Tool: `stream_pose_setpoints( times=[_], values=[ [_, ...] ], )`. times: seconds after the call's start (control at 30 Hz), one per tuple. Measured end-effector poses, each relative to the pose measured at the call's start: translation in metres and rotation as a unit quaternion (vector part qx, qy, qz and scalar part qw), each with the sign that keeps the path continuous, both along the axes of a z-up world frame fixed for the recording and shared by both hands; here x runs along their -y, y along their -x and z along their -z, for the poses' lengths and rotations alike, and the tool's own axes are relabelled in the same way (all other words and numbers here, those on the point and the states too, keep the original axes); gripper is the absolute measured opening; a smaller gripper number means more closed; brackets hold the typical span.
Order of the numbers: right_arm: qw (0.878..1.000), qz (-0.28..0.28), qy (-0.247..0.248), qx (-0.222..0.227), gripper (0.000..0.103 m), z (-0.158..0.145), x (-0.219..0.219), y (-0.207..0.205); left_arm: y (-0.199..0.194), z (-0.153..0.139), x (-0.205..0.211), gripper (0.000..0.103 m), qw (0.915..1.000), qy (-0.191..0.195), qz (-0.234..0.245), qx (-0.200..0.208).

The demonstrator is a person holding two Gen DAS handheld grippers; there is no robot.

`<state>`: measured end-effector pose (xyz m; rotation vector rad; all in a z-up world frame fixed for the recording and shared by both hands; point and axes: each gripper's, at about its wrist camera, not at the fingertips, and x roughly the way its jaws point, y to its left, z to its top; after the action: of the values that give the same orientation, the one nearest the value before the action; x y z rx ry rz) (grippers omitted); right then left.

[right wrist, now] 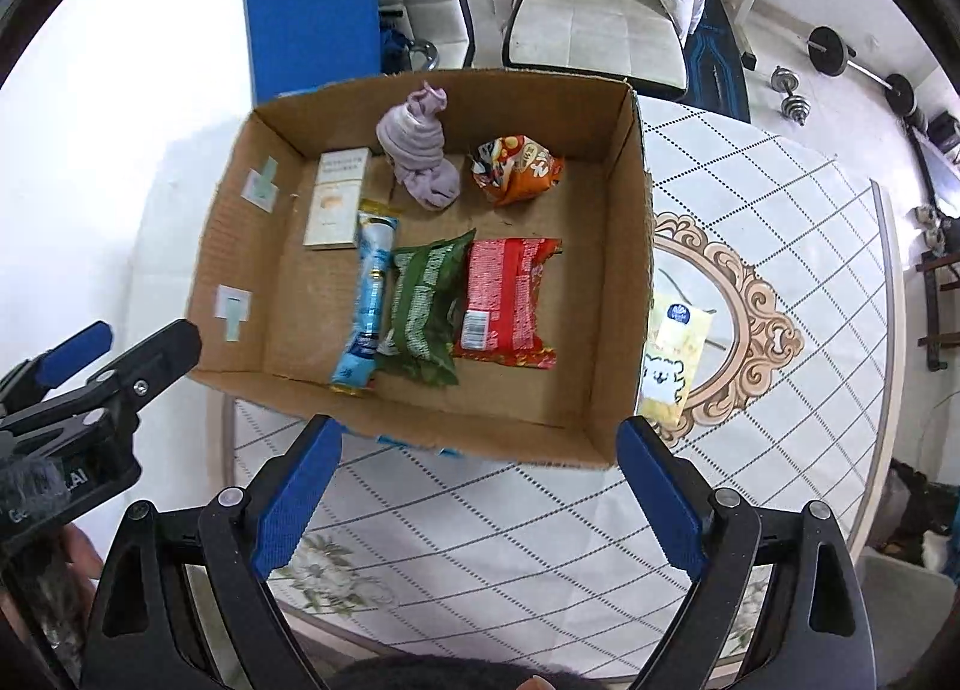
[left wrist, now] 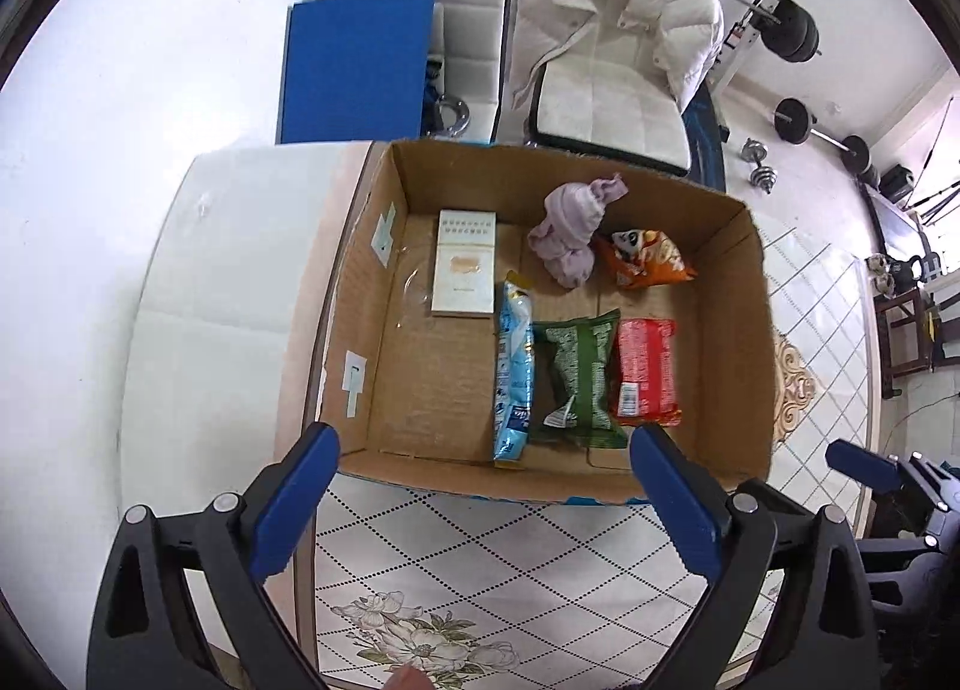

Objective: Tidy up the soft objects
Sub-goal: 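Grasp the yellow Vinda tissue pack with the right gripper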

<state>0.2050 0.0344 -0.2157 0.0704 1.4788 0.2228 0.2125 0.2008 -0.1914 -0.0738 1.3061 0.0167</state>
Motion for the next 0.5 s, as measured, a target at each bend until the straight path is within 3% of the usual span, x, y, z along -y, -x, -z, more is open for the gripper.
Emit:
stream_pose_setpoints(
  times=[0.13,0.23,0.4,0.5],
  values=[
    [0.998,0.055,-0.025,0.018,0.095,-0.012,0.036,0.006,0.0,-0.005,0.008,0.099,1.0,-0.006,0.005,0.006],
    [0.992,0.12,-0.027,0.01,0.095,-0.004,0.084,0.001,-0.003,0.001,0.021,0.099,0.9995,-0.025,0.019,0.002],
    [0.976,0.214,-0.015,-0.046,0.095,0.057,0.158,-0.02,-0.015,0.032,0.04,0.099,0.9989,-0.024,0.029,-0.026],
    [0.967,0.241,-0.029,-0.081,0.095,0.099,0.175,-0.031,-0.022,0.055,0.05,0.099,0.9981,-0.019,0.032,-0.049]
  ],
)
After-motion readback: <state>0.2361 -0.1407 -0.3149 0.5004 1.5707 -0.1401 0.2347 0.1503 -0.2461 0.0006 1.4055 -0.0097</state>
